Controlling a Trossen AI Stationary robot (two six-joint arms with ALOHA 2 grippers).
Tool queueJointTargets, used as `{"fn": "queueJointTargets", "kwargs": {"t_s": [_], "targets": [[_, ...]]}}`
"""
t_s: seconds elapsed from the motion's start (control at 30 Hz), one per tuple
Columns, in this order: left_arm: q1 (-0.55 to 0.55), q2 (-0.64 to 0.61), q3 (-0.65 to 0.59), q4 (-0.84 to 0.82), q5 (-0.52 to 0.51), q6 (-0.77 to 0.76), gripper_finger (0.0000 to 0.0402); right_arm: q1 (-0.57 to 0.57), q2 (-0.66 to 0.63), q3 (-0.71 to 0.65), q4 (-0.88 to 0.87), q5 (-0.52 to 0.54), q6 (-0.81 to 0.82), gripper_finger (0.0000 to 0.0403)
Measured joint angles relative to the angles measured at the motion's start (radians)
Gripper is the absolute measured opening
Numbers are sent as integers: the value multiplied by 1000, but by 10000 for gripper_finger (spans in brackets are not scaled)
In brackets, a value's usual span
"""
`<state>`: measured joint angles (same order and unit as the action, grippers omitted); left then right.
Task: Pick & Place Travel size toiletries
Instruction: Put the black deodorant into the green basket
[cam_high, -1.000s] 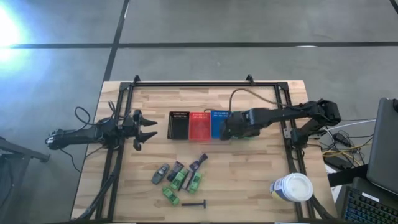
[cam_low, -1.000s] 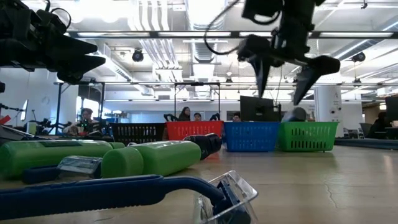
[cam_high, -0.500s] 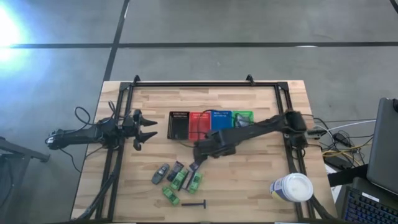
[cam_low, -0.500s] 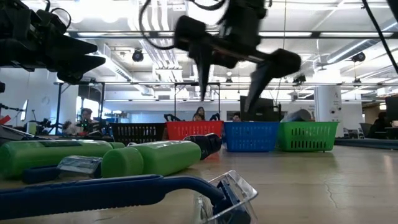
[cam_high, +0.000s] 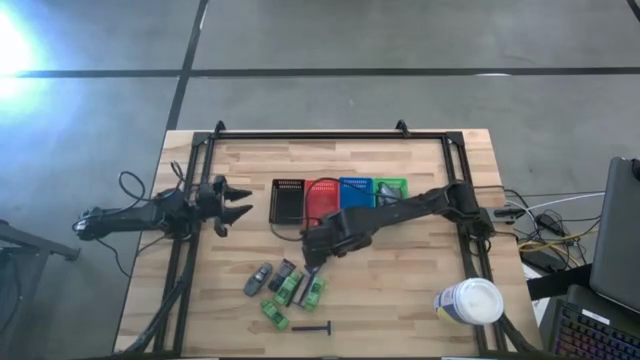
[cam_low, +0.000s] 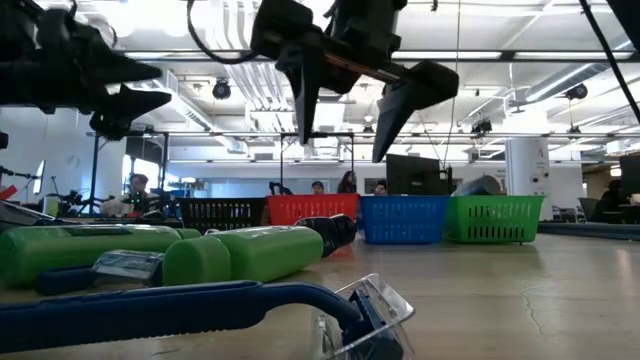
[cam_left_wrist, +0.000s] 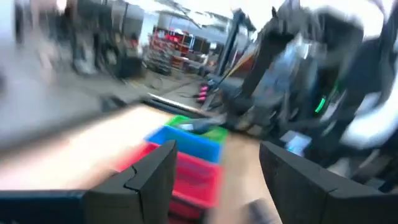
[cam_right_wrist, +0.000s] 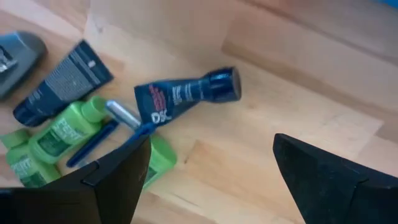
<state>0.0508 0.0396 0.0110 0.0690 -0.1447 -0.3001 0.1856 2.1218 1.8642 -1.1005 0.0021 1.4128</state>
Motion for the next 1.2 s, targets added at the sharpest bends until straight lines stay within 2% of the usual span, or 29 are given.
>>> {"fn": "queueJointTargets", "kwargs": {"t_s": [0.1,0.17,0.23,0.37,0.43,0.5,0.63,0.7,0.77,0.87,1.0,1.2], "targets": [[-2,-1,10,17,52,-448,234,-1,-1,5,-42,16,-23,340],[-1,-1,11,18,31,-668,234,-2,5,7,-37,3,-51,342],[0,3,8,18,-15,-757,234,-2,6,-6,-35,-15,-63,344],[0,3,1,20,-84,-828,234,-10,2,-39,-42,-29,-79,342],[0,3,2,21,-90,-831,234,-22,-1,-44,-49,-34,-96,337],[0,16,27,-57,-67,-810,234,-34,-6,-47,-58,-34,-113,330],[0,101,151,-447,1,-697,234,-67,-6,-48,-80,-37,-156,316],[0,171,229,-653,5,-651,234,-89,-7,-48,-90,-38,-173,308],[0,250,306,-788,6,-620,234,-112,-14,-47,-117,-38,-187,302],[-4,366,406,-846,15,-563,234,-145,-34,-48,-132,-22,-198,294],[-26,520,513,-846,16,-471,234,-168,-72,-49,-154,64,-149,286],[-145,734,608,-852,16,-406,234,-150,-160,-57,-217,132,-37,277]]}}
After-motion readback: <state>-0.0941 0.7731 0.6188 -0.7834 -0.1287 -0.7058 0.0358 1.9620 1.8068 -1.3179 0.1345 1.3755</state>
